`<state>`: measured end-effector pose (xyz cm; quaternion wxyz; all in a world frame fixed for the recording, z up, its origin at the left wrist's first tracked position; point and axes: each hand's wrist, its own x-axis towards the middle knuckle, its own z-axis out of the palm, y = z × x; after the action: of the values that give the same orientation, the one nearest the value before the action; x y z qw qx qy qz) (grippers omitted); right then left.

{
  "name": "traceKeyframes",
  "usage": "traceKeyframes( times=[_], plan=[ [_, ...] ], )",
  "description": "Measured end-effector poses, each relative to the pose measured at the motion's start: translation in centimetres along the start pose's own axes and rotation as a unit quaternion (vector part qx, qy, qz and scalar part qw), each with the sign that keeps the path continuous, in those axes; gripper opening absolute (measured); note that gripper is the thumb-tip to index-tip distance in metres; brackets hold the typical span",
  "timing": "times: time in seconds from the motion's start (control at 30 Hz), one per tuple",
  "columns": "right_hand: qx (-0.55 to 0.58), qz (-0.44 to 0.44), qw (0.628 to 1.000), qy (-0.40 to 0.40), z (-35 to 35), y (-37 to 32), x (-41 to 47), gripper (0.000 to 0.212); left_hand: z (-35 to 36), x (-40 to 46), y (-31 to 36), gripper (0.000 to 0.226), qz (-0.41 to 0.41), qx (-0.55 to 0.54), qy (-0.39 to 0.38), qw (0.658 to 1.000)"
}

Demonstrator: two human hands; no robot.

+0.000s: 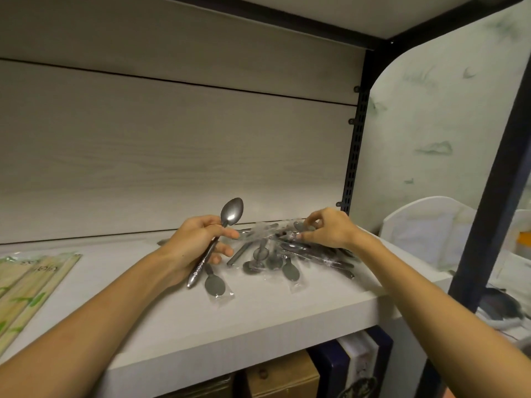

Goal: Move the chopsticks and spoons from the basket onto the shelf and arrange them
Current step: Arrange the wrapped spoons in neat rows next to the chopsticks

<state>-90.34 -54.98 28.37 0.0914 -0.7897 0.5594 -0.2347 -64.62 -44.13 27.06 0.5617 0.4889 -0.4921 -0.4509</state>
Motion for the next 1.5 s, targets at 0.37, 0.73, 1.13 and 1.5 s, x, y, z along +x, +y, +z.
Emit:
traceKeyframes(
  times=[0.37, 0.73, 1.13, 1.5],
  plan=[
    [0.114, 0.035, 0.984, 0.134, -0.4, 0.4, 1.7, 0.006, 0.1, 0.1, -0.3, 0.019, -0.003, -0.008, -0.002, 1.000],
    [0.070, 0.119, 0.988, 0.067, 1.6, 2.1, 5.5, 0.030, 1.0, 0.2, -0.5, 0.021, -0.003, 0.004, -0.003, 1.000],
    [0.520, -0.067, 0.818, 0.237, -3.4, -1.6, 4.1, 0.008, 1.3, 0.4, 0.1, 0.025, 0.003, 0.006, 0.052, 0.999],
    [0.536, -0.042, 0.839, 0.084, -0.1, -9.6, 2.8, 0.011, 1.4, 0.1, 0.8, 0.026, 0.009, -0.168, -0.016, 0.986]
  ],
)
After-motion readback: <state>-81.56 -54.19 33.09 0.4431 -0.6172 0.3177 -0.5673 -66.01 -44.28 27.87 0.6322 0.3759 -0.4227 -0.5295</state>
